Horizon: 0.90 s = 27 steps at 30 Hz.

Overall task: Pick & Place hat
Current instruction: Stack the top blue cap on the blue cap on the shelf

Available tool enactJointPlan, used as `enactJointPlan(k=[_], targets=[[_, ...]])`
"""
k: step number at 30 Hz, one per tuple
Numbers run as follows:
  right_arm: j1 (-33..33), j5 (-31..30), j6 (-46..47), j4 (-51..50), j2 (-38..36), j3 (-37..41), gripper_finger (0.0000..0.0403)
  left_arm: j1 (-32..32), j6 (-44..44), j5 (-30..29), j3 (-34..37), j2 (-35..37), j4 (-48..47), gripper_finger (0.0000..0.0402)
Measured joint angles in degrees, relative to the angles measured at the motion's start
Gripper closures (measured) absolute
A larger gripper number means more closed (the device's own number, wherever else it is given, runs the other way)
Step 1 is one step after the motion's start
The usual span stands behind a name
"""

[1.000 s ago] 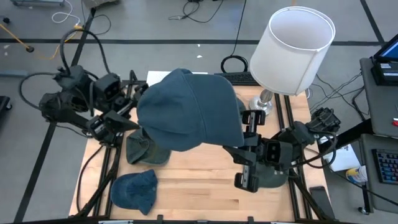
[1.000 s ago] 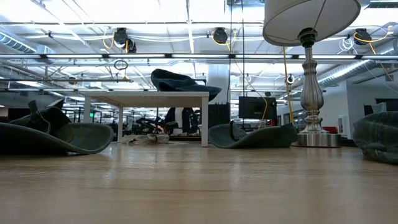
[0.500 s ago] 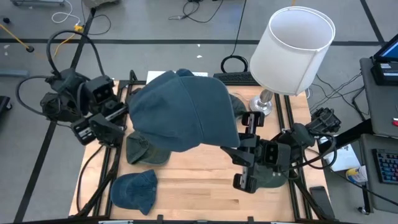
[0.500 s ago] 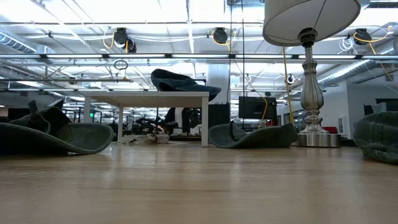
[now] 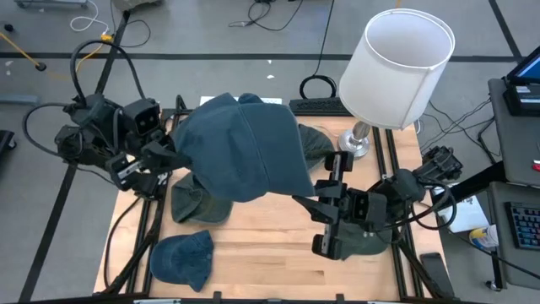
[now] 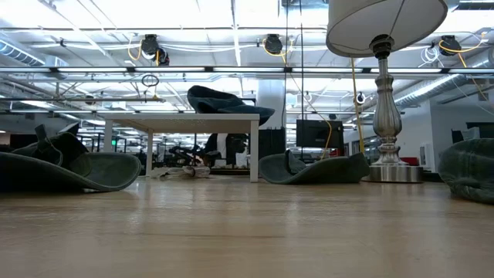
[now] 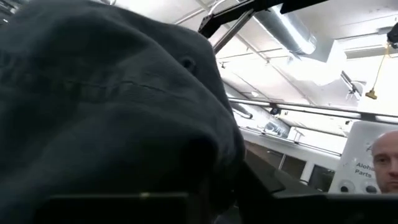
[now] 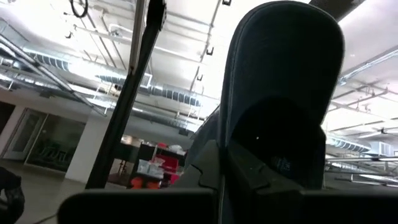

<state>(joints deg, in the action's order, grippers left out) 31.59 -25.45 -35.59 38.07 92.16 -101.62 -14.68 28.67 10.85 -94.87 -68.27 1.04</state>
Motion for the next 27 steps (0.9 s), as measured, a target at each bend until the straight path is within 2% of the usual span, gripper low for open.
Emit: enactJointPlan(k=[3,9,11,18,23,27], targets=[[0.0,-0.11,0.25,-0.79,0.0,0.0,0.0402,0.0,0.17,-0.44,0.0,0.05,0.15,0.0389],[0.34,-0.9,0.48,-5.66,0.0,0.0,0.0364,0.02,1.84,-0.43,0.0,1.02,0.37,0.0396],[1.02,-5.18,0.47,-8.34,0.0,0.0,0.0349,0.31,3.77,-0.39,0.0,1.53,0.27,0.0396],[4.16,-26.07,0.19,-19.96,0.0,0.02,0.0309,4.12,9.59,0.17,0.0,4.11,-6.61,0.0398],[5.88,-31.72,0.36,-26.76,0.0,0.02,0.03,7.75,14.63,4.66,-0.02,5.0,-10.66,0.0399],[6.96,-31.74,0.44,-27.44,0.0,0.02,0.0299,10.36,18.64,8.65,-0.02,5.09,-13.15,0.0399]])
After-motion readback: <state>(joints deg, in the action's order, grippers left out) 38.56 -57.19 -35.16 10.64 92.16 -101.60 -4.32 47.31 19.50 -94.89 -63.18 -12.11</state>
